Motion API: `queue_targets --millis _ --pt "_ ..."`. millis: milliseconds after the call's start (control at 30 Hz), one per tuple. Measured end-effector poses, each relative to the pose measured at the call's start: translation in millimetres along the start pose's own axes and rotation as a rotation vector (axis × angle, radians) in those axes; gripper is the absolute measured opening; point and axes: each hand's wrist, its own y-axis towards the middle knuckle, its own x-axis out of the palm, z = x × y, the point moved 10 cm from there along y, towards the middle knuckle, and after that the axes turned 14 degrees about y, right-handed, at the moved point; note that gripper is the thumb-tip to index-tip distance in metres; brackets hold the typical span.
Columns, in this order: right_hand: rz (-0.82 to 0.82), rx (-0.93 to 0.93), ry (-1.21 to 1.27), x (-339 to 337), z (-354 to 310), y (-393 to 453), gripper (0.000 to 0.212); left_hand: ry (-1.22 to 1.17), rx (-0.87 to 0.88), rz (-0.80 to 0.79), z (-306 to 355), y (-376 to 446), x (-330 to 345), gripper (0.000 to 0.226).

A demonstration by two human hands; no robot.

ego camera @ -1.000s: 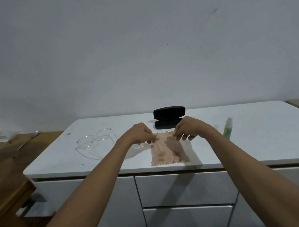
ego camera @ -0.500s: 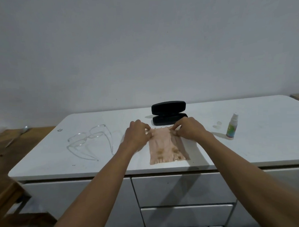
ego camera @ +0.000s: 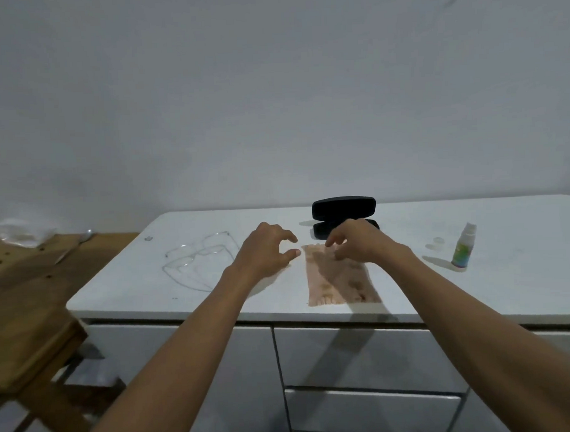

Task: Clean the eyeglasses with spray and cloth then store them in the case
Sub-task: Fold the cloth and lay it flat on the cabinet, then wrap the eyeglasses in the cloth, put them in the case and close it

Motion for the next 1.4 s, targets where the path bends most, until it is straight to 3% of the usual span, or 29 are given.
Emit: queue_targets --millis 233,333,467,767,1067,1233,1400 --pt "-0.124 -0.209 0.038 70.5 -98.2 33.6 0.033 -0.024 -0.245 0.087 -106.3 -56.2 -54.2 0.021" --pt "-0.15 -0.273 0.035 98.7 -127.5 42.6 0.037 0.043 -0.309 0.056 -137.0 -82.6 -65.0 0.037" --pt "-0.155 -0.296 0.022 119.6 -139.8 48.9 0.04 0.211 -0.275 -0.027 -155.2 -103.3 -64.0 0.049" --pt "-0.013 -0.36 0.132 128.4 -138.8 50.7 0.024 0.397 -0.16 0.137 -157.9 -115.0 -67.7 0.009" --pt "0.265 -0.408 0.352 70.2 -138.6 45.1 0.016 0.241 -0.32 0.457 -159.7 -101.9 -104.5 0.014" --pt "0.38 -0.405 0.346 9.5 -112.4 28.8 0.014 -0.049 -0.413 0.421 -137.7 -61.2 -93.5 0.014" --pt "0.494 -0.294 0.289 -53.4 -58.4 0.6 0.019 -0.198 -0.337 0.37 -73.1 -17.8 -76.6 0.013"
